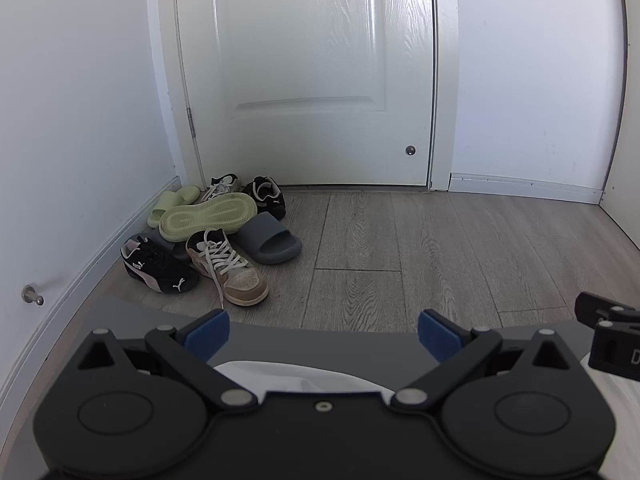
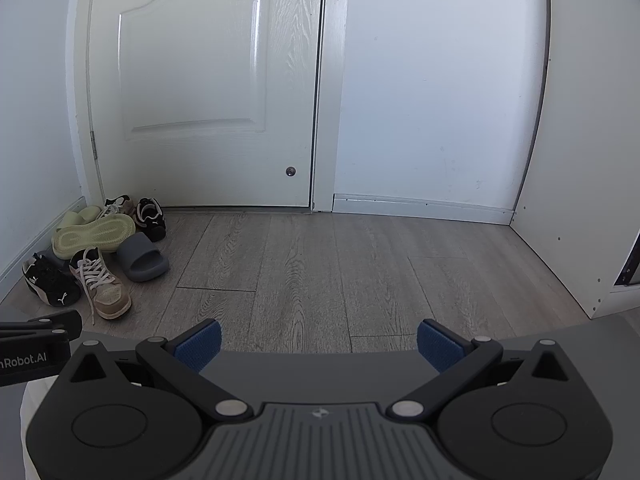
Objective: Organize scattered shoes
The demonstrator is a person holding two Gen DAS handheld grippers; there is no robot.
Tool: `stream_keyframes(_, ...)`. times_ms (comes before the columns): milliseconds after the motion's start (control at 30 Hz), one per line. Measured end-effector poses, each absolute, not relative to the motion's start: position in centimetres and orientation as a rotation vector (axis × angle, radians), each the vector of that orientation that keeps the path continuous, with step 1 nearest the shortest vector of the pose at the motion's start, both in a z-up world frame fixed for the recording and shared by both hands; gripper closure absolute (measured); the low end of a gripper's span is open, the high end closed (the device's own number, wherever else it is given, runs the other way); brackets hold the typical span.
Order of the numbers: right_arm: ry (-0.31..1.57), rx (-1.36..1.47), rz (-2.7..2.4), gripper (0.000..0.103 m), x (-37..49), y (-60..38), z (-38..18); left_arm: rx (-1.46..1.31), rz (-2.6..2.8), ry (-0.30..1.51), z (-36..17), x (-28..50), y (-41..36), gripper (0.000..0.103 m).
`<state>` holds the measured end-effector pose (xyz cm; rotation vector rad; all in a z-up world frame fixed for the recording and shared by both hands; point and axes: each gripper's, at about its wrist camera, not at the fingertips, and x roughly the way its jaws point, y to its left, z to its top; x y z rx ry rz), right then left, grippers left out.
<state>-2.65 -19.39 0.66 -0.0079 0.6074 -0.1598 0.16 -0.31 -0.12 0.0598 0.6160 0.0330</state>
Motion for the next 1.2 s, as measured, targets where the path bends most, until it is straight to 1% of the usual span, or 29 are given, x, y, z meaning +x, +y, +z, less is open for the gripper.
stream_keyframes(733,0.613,-0.01,-0.154,0.0,-2.4,-19.9,0.5,0.064,0.027,0.619,-0.3,0.4,-0.5,0.001)
stream_keyframes(1200,0.693,-0.005,-0.095,0.0,1.0,-19.7,-1.3,-0.007,0.025,0.657,-1.9,3.9,0.3,0.001)
